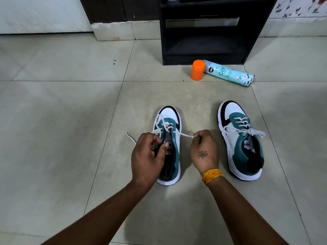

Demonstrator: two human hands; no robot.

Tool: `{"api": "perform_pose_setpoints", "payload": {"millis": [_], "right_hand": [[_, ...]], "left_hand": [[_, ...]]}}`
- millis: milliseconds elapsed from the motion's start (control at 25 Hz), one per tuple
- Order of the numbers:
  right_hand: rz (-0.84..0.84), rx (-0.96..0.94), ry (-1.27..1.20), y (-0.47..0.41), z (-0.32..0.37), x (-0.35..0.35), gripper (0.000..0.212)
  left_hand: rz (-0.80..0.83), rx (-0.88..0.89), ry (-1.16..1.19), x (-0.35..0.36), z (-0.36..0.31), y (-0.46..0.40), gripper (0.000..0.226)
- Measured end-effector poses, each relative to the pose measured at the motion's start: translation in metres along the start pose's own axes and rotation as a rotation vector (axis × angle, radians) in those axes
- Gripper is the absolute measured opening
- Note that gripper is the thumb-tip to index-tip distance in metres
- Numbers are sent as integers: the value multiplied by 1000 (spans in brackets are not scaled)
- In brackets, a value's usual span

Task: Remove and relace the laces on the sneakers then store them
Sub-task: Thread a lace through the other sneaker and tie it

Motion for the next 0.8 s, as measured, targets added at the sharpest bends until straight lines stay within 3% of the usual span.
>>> {"api": "perform_pose_setpoints", "payload": {"millis": [200,280,480,680,800], "right_hand": [[166,-470,252,15,61,12,18],[168,-460,292,12,57,16,11],[165,-135,497,-2,4,-1,17],[143,-481,296,15,59,7,18],[141,-363,384,6,37,10,14]], "left_hand": [[-2,7,13,2,1,2,21],[-6,2,8,1,3,4,21],[6,-7,-8,0,8,5,21],[9,11,-43,2,8,5,20],[3,9,-44,3,7,5,19]]}}
Point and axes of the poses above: each hand's wrist, its own y-axis away from the middle knuckle, its own x-axis out of the palm, z = x × y, the point moved 7 cm from there along -y, towards the middle knuckle, and after that the axes turned 4 degrees about -x, right-handed, at the moved point
